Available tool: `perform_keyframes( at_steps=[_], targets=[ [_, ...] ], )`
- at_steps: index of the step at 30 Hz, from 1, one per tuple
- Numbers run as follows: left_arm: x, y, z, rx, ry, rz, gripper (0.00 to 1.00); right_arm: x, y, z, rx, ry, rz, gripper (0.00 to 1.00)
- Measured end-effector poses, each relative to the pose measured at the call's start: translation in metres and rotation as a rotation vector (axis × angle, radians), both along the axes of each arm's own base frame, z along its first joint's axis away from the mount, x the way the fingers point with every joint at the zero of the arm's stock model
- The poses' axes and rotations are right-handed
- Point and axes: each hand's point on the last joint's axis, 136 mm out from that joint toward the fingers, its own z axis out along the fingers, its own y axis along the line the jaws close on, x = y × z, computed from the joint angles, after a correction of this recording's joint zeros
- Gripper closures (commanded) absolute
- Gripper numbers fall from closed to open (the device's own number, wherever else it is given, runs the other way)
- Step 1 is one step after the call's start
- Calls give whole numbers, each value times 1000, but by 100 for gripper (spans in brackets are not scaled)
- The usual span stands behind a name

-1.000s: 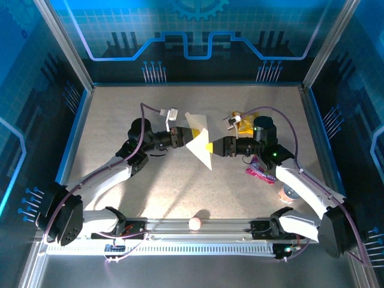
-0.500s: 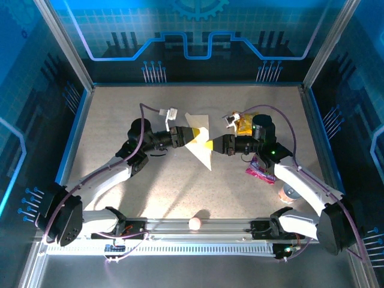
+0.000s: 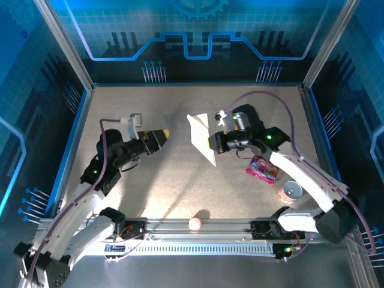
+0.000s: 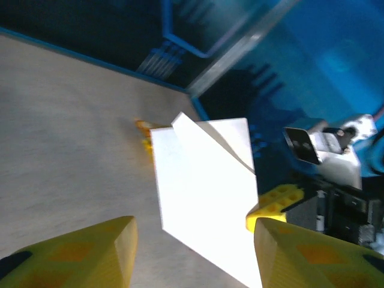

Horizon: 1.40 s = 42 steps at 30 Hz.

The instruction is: Fold a paper plane with a square sheet of paper (fold left side to right side)

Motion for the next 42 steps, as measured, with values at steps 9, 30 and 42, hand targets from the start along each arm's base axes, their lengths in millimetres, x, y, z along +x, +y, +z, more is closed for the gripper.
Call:
perform_keyframes(
  at_steps=[9, 30, 42],
  targets=[
    [-20, 67, -34, 184, 100, 301, 43, 12, -40, -97, -901, 3, -97, 99],
    [-19, 73, -60, 243, 196, 329, 43, 10, 19, -189, -1063, 99, 70, 41],
    [6, 17, -132, 98, 419, 137, 49, -7, -11, -122, -522, 155, -101, 23]
  ],
)
